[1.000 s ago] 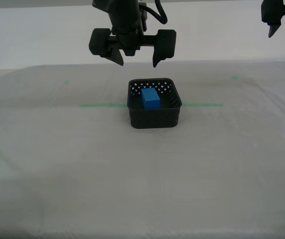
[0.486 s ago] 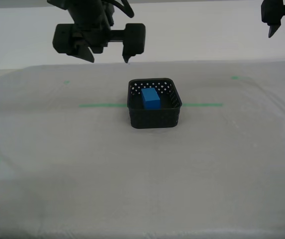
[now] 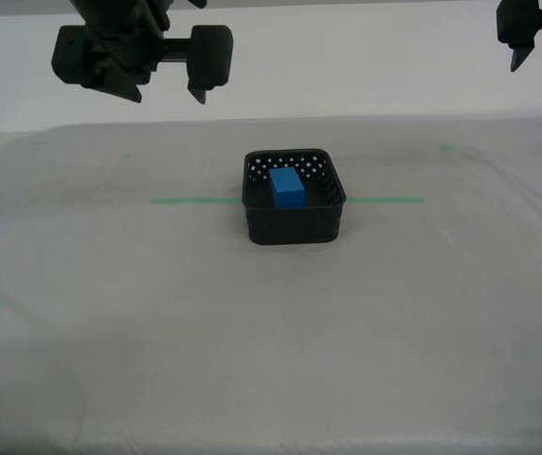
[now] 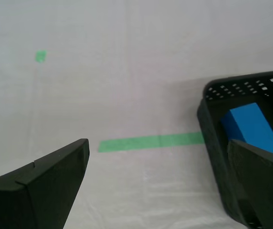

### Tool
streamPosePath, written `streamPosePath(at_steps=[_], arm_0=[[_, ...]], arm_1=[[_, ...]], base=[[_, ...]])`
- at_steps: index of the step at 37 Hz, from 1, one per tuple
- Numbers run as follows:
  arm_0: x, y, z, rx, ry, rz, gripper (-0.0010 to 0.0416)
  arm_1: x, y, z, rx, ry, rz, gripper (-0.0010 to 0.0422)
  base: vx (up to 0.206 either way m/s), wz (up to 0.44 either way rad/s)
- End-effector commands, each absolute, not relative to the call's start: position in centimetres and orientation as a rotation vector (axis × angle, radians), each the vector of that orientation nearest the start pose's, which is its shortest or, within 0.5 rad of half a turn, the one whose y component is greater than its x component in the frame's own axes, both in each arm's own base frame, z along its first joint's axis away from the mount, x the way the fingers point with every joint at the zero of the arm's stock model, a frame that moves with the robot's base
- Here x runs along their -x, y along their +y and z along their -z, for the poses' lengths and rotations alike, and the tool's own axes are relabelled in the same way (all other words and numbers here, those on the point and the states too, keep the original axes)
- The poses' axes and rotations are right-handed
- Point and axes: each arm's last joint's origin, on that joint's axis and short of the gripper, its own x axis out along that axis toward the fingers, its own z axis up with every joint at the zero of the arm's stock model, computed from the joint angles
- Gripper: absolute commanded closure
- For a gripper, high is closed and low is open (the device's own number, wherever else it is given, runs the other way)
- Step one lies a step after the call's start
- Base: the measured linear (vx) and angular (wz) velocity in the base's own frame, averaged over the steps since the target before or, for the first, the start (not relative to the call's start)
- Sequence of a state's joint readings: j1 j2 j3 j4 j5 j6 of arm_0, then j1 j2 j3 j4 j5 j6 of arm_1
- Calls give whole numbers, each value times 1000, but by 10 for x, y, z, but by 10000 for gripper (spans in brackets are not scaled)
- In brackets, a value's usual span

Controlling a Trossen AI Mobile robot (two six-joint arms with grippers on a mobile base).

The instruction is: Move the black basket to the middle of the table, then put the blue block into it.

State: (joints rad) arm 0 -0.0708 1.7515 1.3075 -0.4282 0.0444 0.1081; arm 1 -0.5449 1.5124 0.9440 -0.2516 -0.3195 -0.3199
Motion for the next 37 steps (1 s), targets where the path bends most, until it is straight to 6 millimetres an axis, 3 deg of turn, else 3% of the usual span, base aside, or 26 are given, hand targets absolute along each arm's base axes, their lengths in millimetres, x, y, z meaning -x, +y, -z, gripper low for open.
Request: streamPosePath(at_steps=[1,7,37], arm_0=[[-376,-28,-239,-112,863,156,12],[-376,-28,-239,-112,862,156,12],[-376,-28,-239,-112,863,156,11]], arm_1=[[-272,-145,-219,-31,768,118,16],[-280,-133,-219,30,787,174,16],[-308,-69,-225,-15,712,163,16]], base=[[0,0],[0,0],[0,0]])
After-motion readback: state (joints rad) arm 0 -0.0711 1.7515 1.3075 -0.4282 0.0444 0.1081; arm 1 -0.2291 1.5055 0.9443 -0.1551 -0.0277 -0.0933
